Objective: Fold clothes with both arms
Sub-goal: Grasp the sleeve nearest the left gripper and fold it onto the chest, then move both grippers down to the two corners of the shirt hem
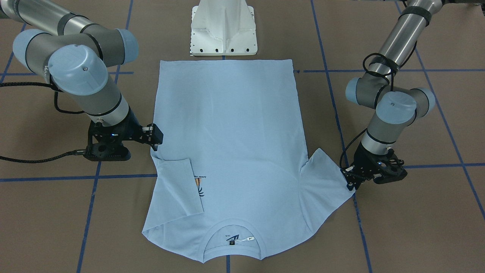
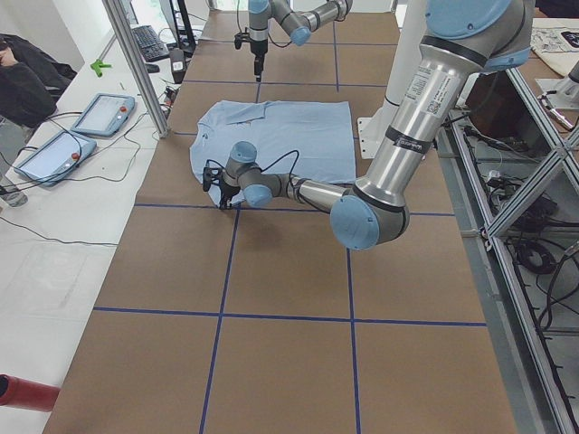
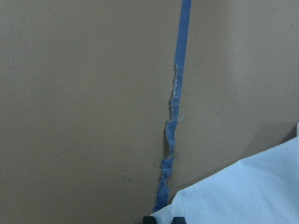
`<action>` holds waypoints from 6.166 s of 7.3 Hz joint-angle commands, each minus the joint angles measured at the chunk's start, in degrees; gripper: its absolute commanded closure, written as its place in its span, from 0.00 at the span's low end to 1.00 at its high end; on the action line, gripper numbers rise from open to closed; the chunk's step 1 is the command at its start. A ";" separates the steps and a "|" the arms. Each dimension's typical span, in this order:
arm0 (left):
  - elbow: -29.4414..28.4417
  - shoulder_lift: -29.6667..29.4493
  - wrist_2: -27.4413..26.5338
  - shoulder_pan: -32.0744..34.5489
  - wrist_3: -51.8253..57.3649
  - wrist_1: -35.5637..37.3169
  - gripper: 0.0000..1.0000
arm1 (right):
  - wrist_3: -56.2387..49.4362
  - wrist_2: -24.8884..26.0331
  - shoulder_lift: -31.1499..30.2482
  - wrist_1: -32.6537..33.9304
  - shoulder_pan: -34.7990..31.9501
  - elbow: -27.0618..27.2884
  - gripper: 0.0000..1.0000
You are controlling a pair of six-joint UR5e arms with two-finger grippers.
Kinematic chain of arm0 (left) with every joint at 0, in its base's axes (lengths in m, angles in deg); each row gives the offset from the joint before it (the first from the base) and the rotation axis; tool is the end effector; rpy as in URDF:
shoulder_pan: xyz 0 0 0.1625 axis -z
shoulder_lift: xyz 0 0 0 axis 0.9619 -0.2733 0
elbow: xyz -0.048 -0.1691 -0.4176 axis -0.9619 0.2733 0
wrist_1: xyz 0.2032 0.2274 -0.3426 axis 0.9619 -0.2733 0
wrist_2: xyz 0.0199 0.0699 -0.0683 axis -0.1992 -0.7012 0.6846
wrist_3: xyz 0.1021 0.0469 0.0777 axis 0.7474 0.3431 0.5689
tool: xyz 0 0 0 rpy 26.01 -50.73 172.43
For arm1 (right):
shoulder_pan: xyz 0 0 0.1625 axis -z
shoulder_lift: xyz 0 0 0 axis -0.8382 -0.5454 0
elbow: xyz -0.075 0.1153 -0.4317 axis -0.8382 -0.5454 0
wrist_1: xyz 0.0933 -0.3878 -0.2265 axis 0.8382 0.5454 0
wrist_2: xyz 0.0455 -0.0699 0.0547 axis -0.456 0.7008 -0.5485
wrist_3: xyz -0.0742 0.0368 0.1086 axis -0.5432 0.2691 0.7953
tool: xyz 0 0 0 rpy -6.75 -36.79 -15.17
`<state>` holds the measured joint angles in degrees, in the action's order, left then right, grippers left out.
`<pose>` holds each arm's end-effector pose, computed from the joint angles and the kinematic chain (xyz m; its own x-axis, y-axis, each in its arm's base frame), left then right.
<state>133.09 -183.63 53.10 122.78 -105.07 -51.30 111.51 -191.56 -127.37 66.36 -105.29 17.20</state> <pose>0.4553 -0.6677 0.5118 0.6049 -0.1487 -0.7823 0.4049 0.9033 0.1414 -0.4511 -0.6063 0.2947 0.6960 0.0434 0.7167 -0.0741 0.9972 0.0116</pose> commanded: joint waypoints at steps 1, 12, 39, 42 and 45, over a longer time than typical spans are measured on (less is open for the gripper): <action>1.43 -0.87 0.18 -0.03 -0.62 1.42 1.00 | -0.09 0.00 -0.33 0.00 0.09 -0.01 0.00; -20.19 -27.51 -4.56 -7.50 -12.51 2.40 0.00 | 1.58 0.53 -0.77 -0.09 1.41 -0.10 0.00; 40.47 16.70 6.78 -4.60 4.74 22.43 0.00 | 37.35 28.57 -29.07 -12.57 41.84 24.95 1.00; 40.29 16.70 6.78 -4.60 4.74 22.43 0.00 | 37.35 28.83 -29.07 -12.30 41.66 25.47 1.00; 42.74 20.11 7.83 -5.99 -4.52 22.17 0.00 | 37.44 28.74 -30.21 -12.30 41.57 28.01 1.00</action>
<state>174.40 -165.34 60.36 117.79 -104.25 -28.91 148.94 -162.77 -156.74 54.09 -63.68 43.96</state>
